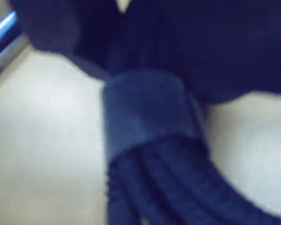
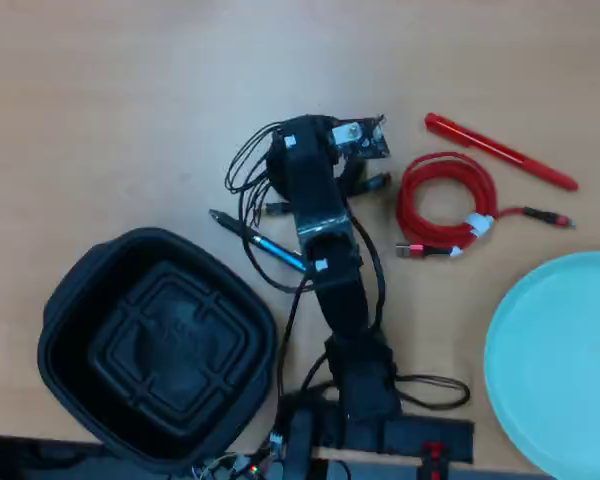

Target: Put a black charging cable in a black bowl and put a red charging cable in a green bowl

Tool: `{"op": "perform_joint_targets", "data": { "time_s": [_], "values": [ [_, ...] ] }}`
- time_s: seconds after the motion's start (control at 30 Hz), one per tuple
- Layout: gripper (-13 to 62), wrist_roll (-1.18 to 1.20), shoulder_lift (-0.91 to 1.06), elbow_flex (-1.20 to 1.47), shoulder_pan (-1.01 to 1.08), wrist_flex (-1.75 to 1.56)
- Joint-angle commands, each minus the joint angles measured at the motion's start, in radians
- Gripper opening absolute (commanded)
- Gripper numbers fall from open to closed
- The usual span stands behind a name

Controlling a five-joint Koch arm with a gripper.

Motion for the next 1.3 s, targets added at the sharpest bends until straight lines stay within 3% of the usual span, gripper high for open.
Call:
{"op": "perform_joint_targets", "data": {
  "time_s": [0.0, 0.23, 0.67, 1.0, 1.27],
  "values": [
    [-6.0, 0.069, 0.012, -0.083, -0.026, 0.005],
    [-6.0, 0.066, 0.130, -0.225, -0.066, 0.011],
    [-6.0, 0.057, 0.382, -0.229, -0.084, 0.003],
    [-6.0, 0.052, 0.566, -0.210, -0.137, 0.018],
    [-6.0, 0.026, 0.756, -0.064, -0.305, 0.018]
  ]
}}
